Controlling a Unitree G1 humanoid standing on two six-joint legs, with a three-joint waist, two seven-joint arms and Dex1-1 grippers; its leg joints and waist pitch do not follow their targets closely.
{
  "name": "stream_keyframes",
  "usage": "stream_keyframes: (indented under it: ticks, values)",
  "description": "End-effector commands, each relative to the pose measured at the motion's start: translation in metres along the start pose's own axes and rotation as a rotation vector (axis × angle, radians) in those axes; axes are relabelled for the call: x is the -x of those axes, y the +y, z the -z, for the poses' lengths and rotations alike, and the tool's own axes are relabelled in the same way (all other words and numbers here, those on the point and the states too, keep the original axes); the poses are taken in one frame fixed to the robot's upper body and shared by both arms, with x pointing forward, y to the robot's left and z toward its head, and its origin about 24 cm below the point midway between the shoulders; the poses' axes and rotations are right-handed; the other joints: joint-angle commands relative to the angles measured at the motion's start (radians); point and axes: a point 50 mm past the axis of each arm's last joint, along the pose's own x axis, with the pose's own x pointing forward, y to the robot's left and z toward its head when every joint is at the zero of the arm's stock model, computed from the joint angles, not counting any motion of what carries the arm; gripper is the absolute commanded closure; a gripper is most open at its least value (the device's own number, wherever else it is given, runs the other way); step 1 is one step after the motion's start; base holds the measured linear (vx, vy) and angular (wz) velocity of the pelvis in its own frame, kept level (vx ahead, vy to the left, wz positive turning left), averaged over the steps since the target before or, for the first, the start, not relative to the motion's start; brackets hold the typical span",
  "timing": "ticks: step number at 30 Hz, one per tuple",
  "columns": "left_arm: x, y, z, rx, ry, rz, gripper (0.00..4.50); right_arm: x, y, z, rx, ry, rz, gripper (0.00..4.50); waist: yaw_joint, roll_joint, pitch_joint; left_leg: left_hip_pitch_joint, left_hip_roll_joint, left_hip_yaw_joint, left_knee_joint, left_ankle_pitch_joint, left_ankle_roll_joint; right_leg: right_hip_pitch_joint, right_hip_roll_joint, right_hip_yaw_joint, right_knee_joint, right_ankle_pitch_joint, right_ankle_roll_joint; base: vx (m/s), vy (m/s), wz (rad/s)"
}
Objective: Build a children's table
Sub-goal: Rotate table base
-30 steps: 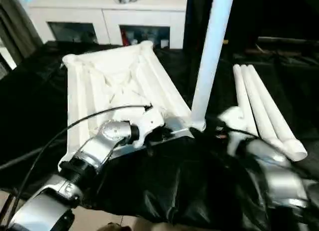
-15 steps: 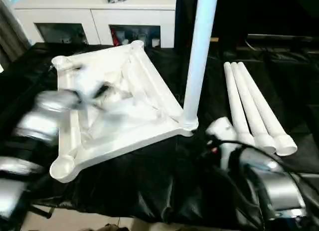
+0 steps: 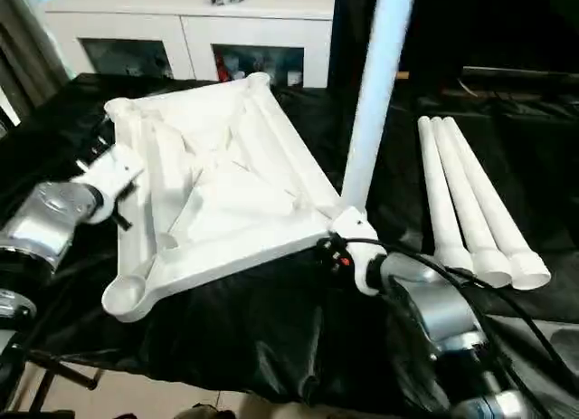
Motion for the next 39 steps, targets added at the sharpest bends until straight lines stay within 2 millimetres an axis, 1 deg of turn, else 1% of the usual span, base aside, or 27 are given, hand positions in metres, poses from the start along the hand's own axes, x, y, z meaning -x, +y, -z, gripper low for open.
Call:
stream_keyframes:
  ticks: [1,2,5,7,8,9,10,11,12,13,14,15,16,17,19,20,22,24,25,26,29,30,32,33,35,36,39]
  values:
    - [-0.001,-0.018,0.005,-0.072,0.025,0.151,4.50,-0.006,-0.006,-0.001,0.027,0.034,0.055,2.23,-0.002,-0.004,-0.066,0.023,0.052,-0.033,-0.077,-0.186,0.016,0.045,-0.059,0.038,-0.055,-0.114,-0.260,0.000,0.000,0.00]
    - [0.000,-0.026,0.005,-0.111,0.029,0.223,4.50,-0.009,-0.009,-0.001,0.029,0.049,0.082,2.23,-0.003,-0.003,-0.067,0.026,0.057,-0.034,-0.078,-0.190,0.009,0.044,-0.063,0.040,-0.055,-0.117,-0.262,0.000,0.000,0.00]
    - [0.003,-0.032,0.005,-0.154,0.024,0.287,4.50,-0.011,-0.012,-0.002,0.037,0.050,0.104,2.46,-0.006,0.000,-0.067,0.031,0.057,-0.032,-0.079,-0.216,-0.002,0.040,-0.061,0.041,-0.058,-0.132,-0.264,0.000,0.000,0.00]
    - [0.007,-0.041,0.004,-0.222,0.011,0.387,4.50,-0.013,-0.017,-0.004,0.049,0.048,0.126,2.77,-0.006,0.001,-0.063,0.035,0.056,-0.031,-0.082,-0.253,-0.015,0.038,-0.059,0.041,-0.060,-0.166,-0.255,0.000,0.000,0.00]
    - [0.009,-0.044,0.003,-0.244,0.005,0.417,4.50,-0.014,-0.018,-0.005,0.054,0.048,0.132,2.84,-0.004,0.002,-0.065,0.036,0.059,-0.035,-0.083,-0.254,-0.017,0.039,-0.065,0.042,-0.061,-0.166,-0.257,0.000,0.000,0.00]
    - [0.009,-0.044,0.003,-0.244,0.005,0.417,4.50,-0.014,-0.018,-0.005,0.054,0.048,0.132,2.84,-0.009,0.001,-0.064,0.031,0.057,-0.032,-0.083,-0.251,-0.015,0.040,-0.059,0.042,-0.059,-0.161,-0.255,0.000,0.000,0.00]
    - [0.017,-0.056,0.001,-0.309,-0.020,0.533,4.50,-0.016,-0.022,-0.008,0.056,0.045,0.158,2.89,-0.008,0.001,-0.063,0.031,0.056,-0.033,-0.085,-0.251,-0.016,0.041,-0.059,0.041,-0.058,-0.161,-0.251,0.000,0.000,0.00]
    - [0.026,-0.070,-0.002,-0.358,-0.048,0.655,4.50,-0.018,-0.028,-0.010,0.054,0.048,0.192,3.06,-0.012,-0.002,-0.063,0.026,0.059,-0.036,-0.087,-0.242,-0.014,0.045,-0.063,0.041,-0.057,-0.154,-0.257,0.000,0.000,0.00]
    - [0.029,-0.077,-0.005,-0.368,-0.068,0.707,4.50,-0.019,-0.030,-0.012,0.053,0.046,0.207,3.17,-0.014,-0.002,-0.062,0.027,0.061,-0.036,-0.090,-0.248,-0.019,0.044,-0.063,0.040,-0.056,-0.167,-0.264,0.000,0.000,0.00]
    - [0.034,-0.086,-0.008,-0.381,-0.090,0.768,4.50,-0.020,-0.033,-0.013,0.052,0.044,0.223,3.17,-0.012,0.002,-0.062,0.034,0.063,-0.035,-0.088,-0.259,-0.027,0.038,-0.066,0.042,-0.055,-0.175,-0.272,0.000,0.000,0.00]
    - [0.038,-0.098,-0.013,-0.388,-0.124,0.837,4.50,-0.021,-0.037,-0.015,0.049,0.041,0.246,3.26,-0.019,0.000,-0.058,0.034,0.059,-0.030,-0.088,-0.276,-0.035,0.037,-0.057,0.043,-0.057,-0.189,-0.274,0.000,0.000,0.00]
    - [0.038,-0.098,-0.013,-0.388,-0.124,0.837,4.50,-0.021,-0.037,-0.015,0.049,0.041,0.246,3.36,-0.013,0.003,-0.059,0.041,0.058,-0.027,-0.086,-0.287,-0.040,0.033,-0.058,0.044,-0.059,-0.200,-0.272,0.000,0.000,0.00]
    - [0.039,-0.108,-0.019,-0.386,-0.158,0.873,4.50,-0.023,-0.039,-0.017,0.050,0.036,0.260,3.56,-0.015,0.001,-0.058,0.041,0.057,-0.026,-0.086,-0.289,-0.041,0.033,-0.056,0.045,-0.059,-0.198,-0.270,0.000,0.000,0.00]
    - [0.040,-0.114,-0.023,-0.385,-0.177,0.888,4.50,-0.024,-0.040,-0.019,0.051,0.032,0.267,3.63,-0.015,0.000,-0.061,0.036,0.056,-0.027,-0.085,-0.271,-0.039,0.040,-0.059,0.045,-0.057,-0.185,-0.267,0.000,0.000,0.00]
    - [0.037,-0.124,-0.034,-0.380,-0.208,0.890,4.50,-0.027,-0.040,-0.022,0.057,0.023,0.267,3.70,-0.019,-0.004,-0.062,0.031,0.053,-0.026,-0.081,-0.248,-0.028,0.043,-0.059,0.045,-0.055,-0.166,-0.268,0.000,0.000,0.00]
    - [0.036,-0.127,-0.037,-0.381,-0.219,0.888,4.50,-0.028,-0.040,-0.023,0.059,0.021,0.265,3.90,-0.018,-0.004,-0.063,0.031,0.053,-0.027,-0.080,-0.238,-0.021,0.046,-0.059,0.044,-0.056,-0.165,-0.268,0.000,0.000,0.00]
    - [0.031,-0.131,-0.049,-0.372,-0.263,0.842,4.50,-0.031,-0.038,-0.023,0.068,0.020,0.258,4.00,-0.022,-0.007,-0.063,0.029,0.052,-0.027,-0.080,-0.236,-0.013,0.047,-0.057,0.043,-0.057,-0.175,-0.262,0.000,0.000,0.00]
    - [0.031,-0.132,-0.053,-0.368,-0.276,0.828,4.50,-0.032,-0.038,-0.023,0.070,0.020,0.258,4.22,-0.022,-0.007,-0.064,0.028,0.052,-0.028,-0.078,-0.224,-0.003,0.048,-0.057,0.043,-0.058,-0.169,-0.263,0.000,0.000,0.00]
    - [0.027,-0.133,-0.062,-0.350,-0.309,0.789,4.50,-0.034,-0.038,-0.024,0.071,0.020,0.259,4.30,-0.026,-0.011,-0.065,0.024,0.051,-0.028,-0.077,-0.215,0.003,0.050,-0.056,0.042,-0.057,-0.163,-0.265,0.000,0.000,0.00]
    - [0.027,-0.133,-0.062,-0.350,-0.309,0.789,4.50,-0.034,-0.038,-0.024,0.071,0.020,0.259,4.39,-0.023,-0.010,-0.066,0.029,0.050,-0.026,-0.074,-0.212,0.009,0.046,-0.054,0.042,-0.059,-0.167,-0.265,0.000,0.000,0.00]
    - [0.021,-0.134,-0.074,-0.315,-0.352,0.729,4.50,-0.035,-0.039,-0.024,0.069,0.019,0.268,4.46,-0.025,-0.010,-0.066,0.025,0.050,-0.026,-0.073,-0.193,0.021,0.049,-0.053,0.041,-0.057,-0.158,-0.266,0.000,0.000,0.00]
    - [0.021,-0.134,-0.074,-0.315,-0.352,0.729,4.50,-0.035,-0.039,-0.024,0.069,0.019,0.268,4.46,-0.023,-0.010,-0.067,0.029,0.049,-0.025,-0.072,-0.194,0.021,0.046,-0.052,0.040,-0.060,-0.160,-0.268,0.000,0.000,0.00]
    - [0.016,-0.137,-0.092,-0.265,-0.411,0.686,4.50,-0.035,-0.041,-0.022,0.060,0.013,0.284,4.46,-0.025,-0.006,-0.065,0.028,0.049,-0.024,-0.072,-0.203,0.022,0.046,-0.051,0.040,-0.063,-0.158,-0.269,0.000,0.000,0.00]
    - [0.016,-0.137,-0.092,-0.265,-0.411,0.686,4.50,-0.035,-0.041,-0.022,0.060,0.013,0.284,4.46,-0.022,-0.006,-0.067,0.029,0.049,-0.026,-0.071,-0.203,0.019,0.048,-0.052,0.039,-0.061,-0.156,-0.268,0.000,0.000,0.00]
    - [0.016,-0.149,-0.117,-0.196,-0.508,0.688,4.50,-0.027,-0.049,-0.023,0.035,0.002,0.350,4.46,-0.021,-0.004,-0.069,0.028,0.049,-0.025,-0.070,-0.191,0.024,0.050,-0.051,0.039,-0.061,-0.123,-0.275,0.000,0.000,0.00]
    - [0.018,-0.151,-0.122,-0.181,-0.542,0.691,4.50,-0.023,-0.053,-0.026,0.014,-0.013,0.384,4.46,-0.016,0.003,-0.072,0.029,0.051,-0.027,-0.068,-0.177,0.029,0.052,-0.053,0.039,-0.057,-0.097,-0.282,0.000,0.000,0.00]
    - [0.023,-0.154,-0.130,-0.156,-0.609,0.702,4.50,-0.013,-0.061,-0.034,-0.037,-0.059,0.430,4.46,-0.016,-0.003,-0.074,0.021,0.049,-0.028,-0.065,-0.151,0.054,0.060,-0.054,0.037,-0.051,-0.049,-0.288,0.000,0.000,0.00]
